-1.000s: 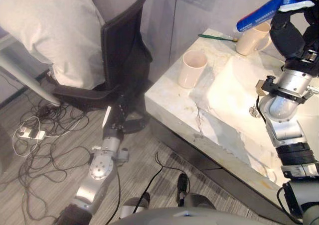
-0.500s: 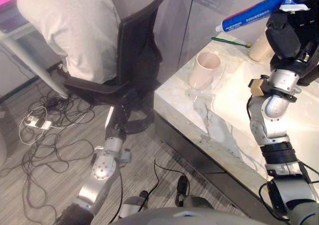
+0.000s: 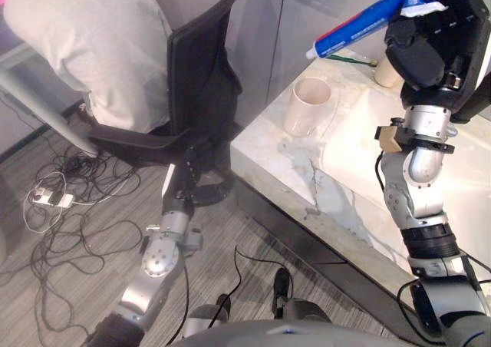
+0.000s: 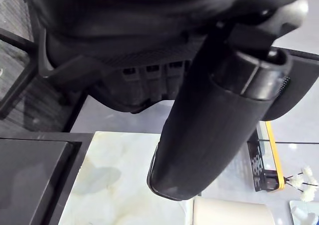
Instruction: Organize the bathroom.
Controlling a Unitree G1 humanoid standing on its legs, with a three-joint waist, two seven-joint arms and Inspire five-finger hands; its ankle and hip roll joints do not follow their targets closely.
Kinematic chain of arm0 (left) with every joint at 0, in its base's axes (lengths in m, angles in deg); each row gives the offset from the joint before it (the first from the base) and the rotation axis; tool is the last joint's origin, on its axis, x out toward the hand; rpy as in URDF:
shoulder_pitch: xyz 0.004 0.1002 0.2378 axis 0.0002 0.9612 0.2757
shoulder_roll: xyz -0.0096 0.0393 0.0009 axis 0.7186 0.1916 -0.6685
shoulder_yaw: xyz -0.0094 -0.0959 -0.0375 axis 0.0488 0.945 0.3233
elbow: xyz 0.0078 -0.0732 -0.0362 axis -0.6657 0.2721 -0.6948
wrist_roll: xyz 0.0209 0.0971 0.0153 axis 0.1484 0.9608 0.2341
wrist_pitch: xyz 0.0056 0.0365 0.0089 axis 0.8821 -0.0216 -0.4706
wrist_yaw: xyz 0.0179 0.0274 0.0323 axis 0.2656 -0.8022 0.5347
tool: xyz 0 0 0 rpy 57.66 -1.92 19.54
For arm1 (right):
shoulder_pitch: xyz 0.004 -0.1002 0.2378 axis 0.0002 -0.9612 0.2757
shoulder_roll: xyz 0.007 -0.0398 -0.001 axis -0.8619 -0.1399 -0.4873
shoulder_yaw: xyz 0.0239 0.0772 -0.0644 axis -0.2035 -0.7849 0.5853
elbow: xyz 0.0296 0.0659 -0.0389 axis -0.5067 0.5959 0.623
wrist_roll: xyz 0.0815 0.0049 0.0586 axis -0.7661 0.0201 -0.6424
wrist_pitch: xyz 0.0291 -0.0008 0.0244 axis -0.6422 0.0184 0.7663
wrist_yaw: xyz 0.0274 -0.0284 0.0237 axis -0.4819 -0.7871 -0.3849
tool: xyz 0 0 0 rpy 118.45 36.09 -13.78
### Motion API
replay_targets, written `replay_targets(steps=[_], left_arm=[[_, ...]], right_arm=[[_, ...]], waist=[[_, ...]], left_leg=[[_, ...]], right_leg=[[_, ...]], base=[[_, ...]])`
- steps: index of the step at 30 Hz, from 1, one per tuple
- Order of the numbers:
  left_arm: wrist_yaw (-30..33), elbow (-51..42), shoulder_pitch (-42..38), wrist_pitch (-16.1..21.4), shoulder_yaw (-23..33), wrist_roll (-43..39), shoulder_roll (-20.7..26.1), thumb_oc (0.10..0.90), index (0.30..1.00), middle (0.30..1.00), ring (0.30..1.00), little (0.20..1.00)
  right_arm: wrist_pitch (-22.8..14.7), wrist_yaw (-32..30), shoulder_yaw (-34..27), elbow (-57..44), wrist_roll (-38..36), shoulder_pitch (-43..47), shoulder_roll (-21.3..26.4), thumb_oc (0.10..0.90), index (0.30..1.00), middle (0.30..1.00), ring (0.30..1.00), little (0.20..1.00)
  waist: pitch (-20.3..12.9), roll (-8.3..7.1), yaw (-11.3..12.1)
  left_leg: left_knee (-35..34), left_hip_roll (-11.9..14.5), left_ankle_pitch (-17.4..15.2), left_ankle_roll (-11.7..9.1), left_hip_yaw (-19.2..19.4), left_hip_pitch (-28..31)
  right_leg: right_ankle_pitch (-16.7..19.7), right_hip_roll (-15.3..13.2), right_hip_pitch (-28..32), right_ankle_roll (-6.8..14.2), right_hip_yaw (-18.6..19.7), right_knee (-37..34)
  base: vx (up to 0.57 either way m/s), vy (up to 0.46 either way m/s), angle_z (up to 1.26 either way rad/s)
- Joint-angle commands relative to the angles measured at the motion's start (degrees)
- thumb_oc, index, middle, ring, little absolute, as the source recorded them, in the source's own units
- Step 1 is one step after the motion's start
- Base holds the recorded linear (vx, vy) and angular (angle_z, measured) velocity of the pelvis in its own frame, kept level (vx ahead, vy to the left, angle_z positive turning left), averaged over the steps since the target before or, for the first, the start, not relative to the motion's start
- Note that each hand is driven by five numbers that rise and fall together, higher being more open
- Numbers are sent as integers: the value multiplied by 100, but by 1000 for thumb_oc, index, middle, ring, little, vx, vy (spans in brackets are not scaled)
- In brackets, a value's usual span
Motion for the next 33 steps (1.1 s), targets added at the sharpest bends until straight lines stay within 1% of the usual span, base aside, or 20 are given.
replay_targets(steps=[1,3,4,7,8,11,13,14,17,23,26,33], left_arm=[[-56,-391,-473,568,21,380,78,800,900,900,900,900],[-59,-393,-480,554,37,386,65,800,900,900,900,900],[-47,-368,-493,556,43,405,39,800,900,900,900,900],[-67,-342,-529,558,40,437,4,800,900,900,900,900],[-62,-339,-534,558,39,438,2,800,900,900,900,900],[-76,-300,-619,535,44,476,-44,800,900,900,900,900],[-81,-294,-630,525,49,477,-48,800,900,900,900,900],[-102,-284,-654,495,62,461,-53,800,900,900,900,900],[-124,-271,-672,490,91,453,-62,800,900,900,900,900],[-125,-239,-660,466,111,427,-69,800,900,900,900,900],[-121,-224,-628,492,103,470,-80,800,900,900,900,900],[-101,-252,-487,508,147,472,-62,800,900,900,900,900]], right_arm=[[-465,373,-280,-879,-113,489,270,400,300,300,300,300],[-444,439,-309,-1106,-69,443,281,400,300,300,300,300],[-366,513,-366,-1394,-118,360,280,400,300,300,300,300],[-257,541,-405,-1667,-40,247,299,400,300,300,300,300],[-253,544,-409,-1680,-34,237,297,400,300,300,300,300],[-132,480,-499,-1820,410,39,363,400,300,300,300,300],[-91,496,-509,-1805,423,14,392,400,300,300,300,300],[-3,560,-509,-1744,360,-22,443,400,300,300,300,300],[71,527,-535,-1669,479,-139,540,400,300,300,300,300],[-78,583,-578,-1399,300,-224,621,400,300,300,300,300],[-133,608,-533,-1243,256,-190,545,400,300,300,300,300],[-267,587,-450,-953,435,-174,384,400,300,300,300,300]], waist=[[-605,-357,-93],[-601,-358,-124],[-599,-358,-167],[-596,-359,-228],[-596,-358,-231],[-604,-352,-327],[-607,-351,-339],[-608,-352,-365],[-605,-350,-410],[-616,-377,-425],[-614,-391,-394],[-608,-430,-280]], left_leg=[[692,-389,-456,111,451,-385],[710,-395,-461,117,466,-396],[730,-404,-473,126,476,-404],[775,-422,-491,139,497,-417],[779,-423,-493,139,501,-418],[841,-457,-554,148,581,-410],[853,-462,-567,149,598,-409],[881,-477,-590,153,620,-411],[945,-504,-617,164,643,-435],[986,-545,-651,174,625,-434],[1006,-558,-651,173,602,-444],[1027,-575,-624,171,499,-481]], right_leg=[[-693,-12,385,490,21,35],[-707,2,389,484,60,52],[-716,18,388,482,104,63],[-716,36,380,478,176,82],[-715,37,379,479,182,83],[-683,34,354,508,251,68],[-676,30,340,512,257,71],[-667,27,317,518,272,86],[-668,43,293,513,335,111],[-648,51,292,515,376,85],[-652,58,310,503,380,75],[-668,62,357,482,342,61]], base=[[0,0,0],[0,0,0],[0,0,0],[-36,5,-9],[-31,13,-15],[-60,19,-12],[-34,5,-15],[-29,6,-21],[-17,6,-10],[11,-7,-11],[7,-6,-1],[33,-28,1]])
